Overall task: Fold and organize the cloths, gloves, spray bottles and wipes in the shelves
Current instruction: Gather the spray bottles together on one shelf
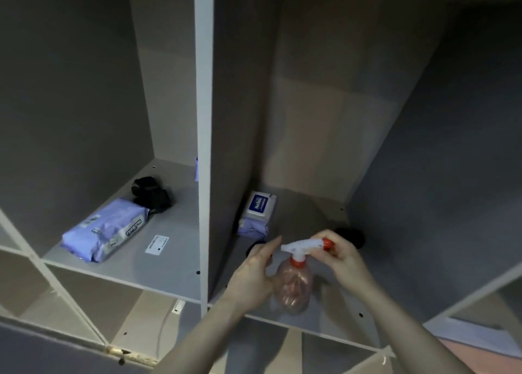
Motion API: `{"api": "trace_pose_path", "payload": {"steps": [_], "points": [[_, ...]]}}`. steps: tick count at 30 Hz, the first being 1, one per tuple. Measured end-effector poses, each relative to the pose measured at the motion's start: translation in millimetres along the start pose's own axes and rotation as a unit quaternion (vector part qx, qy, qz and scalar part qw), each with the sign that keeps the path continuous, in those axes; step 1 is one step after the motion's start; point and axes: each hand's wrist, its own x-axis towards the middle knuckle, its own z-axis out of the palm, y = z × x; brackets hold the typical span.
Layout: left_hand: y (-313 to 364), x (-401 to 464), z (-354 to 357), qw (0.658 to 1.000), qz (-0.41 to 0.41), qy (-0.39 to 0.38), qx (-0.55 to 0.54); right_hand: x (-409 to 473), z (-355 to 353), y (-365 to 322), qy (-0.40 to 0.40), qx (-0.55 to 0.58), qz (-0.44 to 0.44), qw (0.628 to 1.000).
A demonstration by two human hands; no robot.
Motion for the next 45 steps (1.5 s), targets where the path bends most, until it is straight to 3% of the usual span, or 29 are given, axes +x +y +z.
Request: {"api": "trace_pose_path", "payload": {"steps": [7,11,15,20,24,30,36,41,45], "points": [[9,-54,-29,0.993,0.034,-0.025,-0.114,-45,26,-55,-0.089,0.068,-0.026,0.993],[-5,-96,-61,0.997,0.031,0.053,0.053,-55,72,-73,-0.125,0.091,-0.054,0.986],[-23,-120,-95,0.979,0.017,0.149,0.141,-54,121,-93,-0.138,0.107,-0.079,0.981],[-44,-128,-143,0.949,-0.031,0.253,0.183,-46,174,-117,-0.223,0.077,-0.099,0.967],[-58,-108,-176,0.938,-0.068,0.299,0.162,-19,209,-123,-0.244,0.044,-0.086,0.965],[-70,-47,-204,0.937,-0.123,0.286,0.157,29,282,-105,-0.143,0.027,0.058,0.988],[-96,23,-232,0.949,-0.109,0.213,0.206,91,314,-91,-0.031,0.022,0.073,0.997],[-113,91,-242,0.931,-0.087,0.125,0.331,124,319,-86,0.017,0.022,0.13,0.991],[-128,140,-239,0.946,-0.097,0.071,0.302,123,321,-70,0.0,0.047,0.198,0.979]]}}
